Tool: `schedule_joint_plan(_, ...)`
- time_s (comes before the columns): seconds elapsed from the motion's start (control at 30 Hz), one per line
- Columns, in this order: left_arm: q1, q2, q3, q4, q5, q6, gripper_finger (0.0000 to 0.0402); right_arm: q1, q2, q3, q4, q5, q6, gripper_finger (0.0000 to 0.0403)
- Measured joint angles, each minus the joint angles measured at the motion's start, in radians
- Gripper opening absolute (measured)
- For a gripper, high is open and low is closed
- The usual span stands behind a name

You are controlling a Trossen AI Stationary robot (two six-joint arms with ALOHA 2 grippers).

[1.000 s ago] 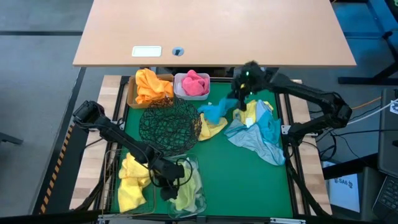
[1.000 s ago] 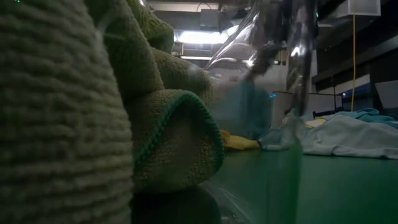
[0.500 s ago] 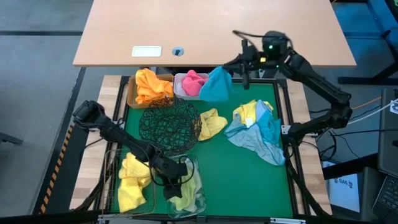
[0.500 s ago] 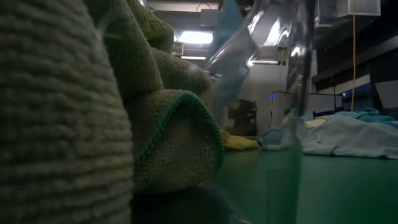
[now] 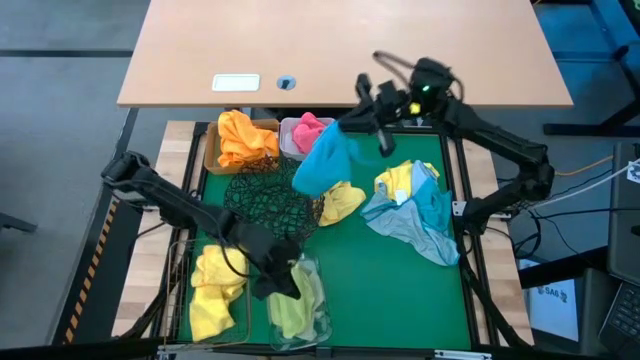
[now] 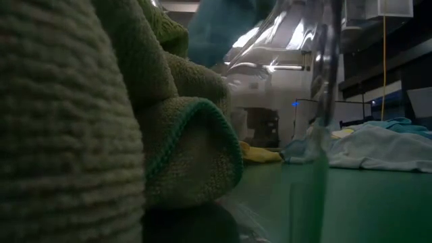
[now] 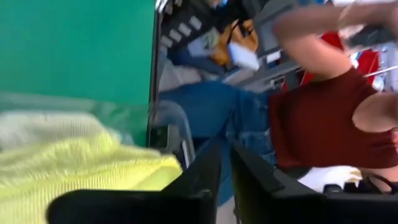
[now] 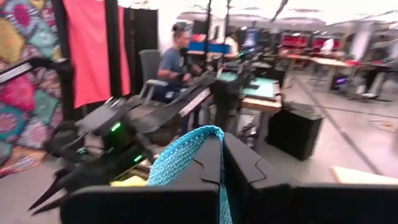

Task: Sort microfiber towel by color & place in baskets
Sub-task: Put the light blue microfiber towel into the mesh basket

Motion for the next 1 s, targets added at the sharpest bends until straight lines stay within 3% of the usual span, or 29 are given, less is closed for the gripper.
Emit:
schedule_joint_plan(0.17,0.010,-0.090,0.000,-0.014,-0.029,0.044,0.0003,0.078,0.063,0.000,0.000,0.069,-0.049,0.0003)
schedule_joint_plan(0.47,0.010,-0.231,0.000,-0.139,-0.093,0.061,0.0002,0.148,0.230,0.000,0.003,0.088,-0.113,0.0003)
schedule_joint_plan(0.7,0.009,-0.269,0.000,-0.181,-0.129,0.137,0.0001,0.158,0.362,0.000,0.000,0.157,-0.132,0.0003)
schedule_joint_plan(1.0,0.036,-0.276,0.000,-0.252,-0.344,0.353,0.0000,0.158,0.497,0.000,0.003,0.176,-0.135,0.0003)
